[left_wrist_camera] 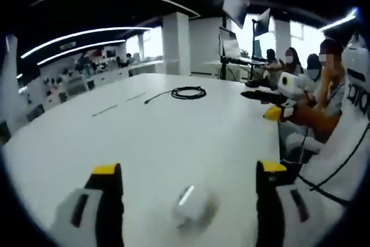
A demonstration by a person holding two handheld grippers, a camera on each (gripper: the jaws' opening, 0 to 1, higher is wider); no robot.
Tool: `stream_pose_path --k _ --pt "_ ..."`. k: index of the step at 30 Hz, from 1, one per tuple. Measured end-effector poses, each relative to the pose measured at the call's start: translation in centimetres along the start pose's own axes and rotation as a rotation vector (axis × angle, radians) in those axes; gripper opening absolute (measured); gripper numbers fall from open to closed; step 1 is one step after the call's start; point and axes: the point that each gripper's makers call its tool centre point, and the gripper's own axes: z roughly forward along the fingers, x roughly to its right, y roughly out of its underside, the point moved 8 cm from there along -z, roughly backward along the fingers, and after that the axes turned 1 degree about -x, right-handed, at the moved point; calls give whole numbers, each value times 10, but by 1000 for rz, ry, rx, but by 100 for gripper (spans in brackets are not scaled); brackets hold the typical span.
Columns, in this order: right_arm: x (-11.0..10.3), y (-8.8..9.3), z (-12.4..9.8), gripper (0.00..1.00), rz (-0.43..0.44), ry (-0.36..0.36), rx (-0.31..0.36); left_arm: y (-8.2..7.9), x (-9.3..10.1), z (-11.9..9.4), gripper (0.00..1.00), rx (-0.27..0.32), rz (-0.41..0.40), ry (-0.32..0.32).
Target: Plug the desk Type‑C cable into the charger adapter.
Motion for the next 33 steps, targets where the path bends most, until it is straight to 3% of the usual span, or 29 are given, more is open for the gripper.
stream_pose_path --k 4,9,15,21,24,33 --pt "0 -1 0 96 -1 0 0 3 6 -5 100 120 -21 -114" --pt "-1 -3 0 96 -8 -4 6 13 11 -9 100 187 -131 -170" --pt "-2 -3 0 96 -8 1 5 15 17 -22 100 348 -203 -256" --pt "-3 -6 1 97 -11 5 13 20 32 -29 100 386 -139 -328" --pt "-3 -5 2 97 -12 7 9 23 37 -29 100 373 -94 -360" --pt "-2 -6 1 98 -15 20 22 24 42 -31 100 388 -106 -378"
